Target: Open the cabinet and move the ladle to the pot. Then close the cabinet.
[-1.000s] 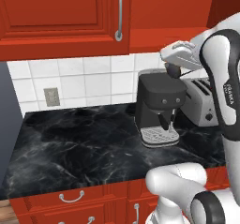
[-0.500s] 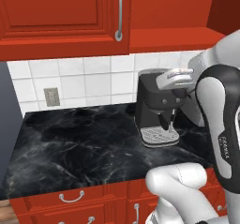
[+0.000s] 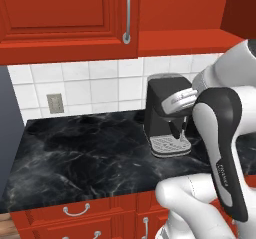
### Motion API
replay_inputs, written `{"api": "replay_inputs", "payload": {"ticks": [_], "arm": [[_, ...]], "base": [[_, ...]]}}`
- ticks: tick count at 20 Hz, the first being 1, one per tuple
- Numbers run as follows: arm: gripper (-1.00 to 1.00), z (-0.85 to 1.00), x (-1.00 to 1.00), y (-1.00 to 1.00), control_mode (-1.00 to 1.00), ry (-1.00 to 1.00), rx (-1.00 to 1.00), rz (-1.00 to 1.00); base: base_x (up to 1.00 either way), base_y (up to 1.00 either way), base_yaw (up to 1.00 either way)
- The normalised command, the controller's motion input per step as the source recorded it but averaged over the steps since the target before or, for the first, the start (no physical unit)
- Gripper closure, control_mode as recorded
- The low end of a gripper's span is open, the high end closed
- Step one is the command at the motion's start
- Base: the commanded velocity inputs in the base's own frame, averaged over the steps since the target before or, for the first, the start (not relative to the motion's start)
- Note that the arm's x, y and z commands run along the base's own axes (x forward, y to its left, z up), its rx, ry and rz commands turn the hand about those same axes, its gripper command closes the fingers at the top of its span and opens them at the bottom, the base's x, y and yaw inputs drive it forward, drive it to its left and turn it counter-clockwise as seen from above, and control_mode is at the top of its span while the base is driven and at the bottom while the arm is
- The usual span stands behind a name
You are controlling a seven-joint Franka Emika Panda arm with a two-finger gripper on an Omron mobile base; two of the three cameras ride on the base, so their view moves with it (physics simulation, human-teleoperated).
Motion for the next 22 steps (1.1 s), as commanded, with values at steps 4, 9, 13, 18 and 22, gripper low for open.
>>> {"api": "replay_inputs", "payload": {"ticks": [4, 9, 13, 18, 22], "arm": [[1.0, -0.09, 0.0, 0.0, -1.0, 0.0, -0.07, 0.0], [1.0, 0.0, -0.11, 0.0, -1.0, 0.0, -0.03, 0.0], [1.0, 0.0, -0.12, 0.0, 1.0, 0.0, -0.01, 0.0], [1.0, 0.0, 0.0, 0.0, 1.0, 0.0, 0.0, 0.0], [1.0, 0.0, 0.0, 0.0, 1.0, 0.0, 0.0, 0.0]], "base": [[0.0, 0.0, 0.0], [0.0, 0.0, 0.0], [-0.69, 0.0, 0.0], [-1.0, 0.0, -0.04], [-1.0, 0.0, -0.04]]}}
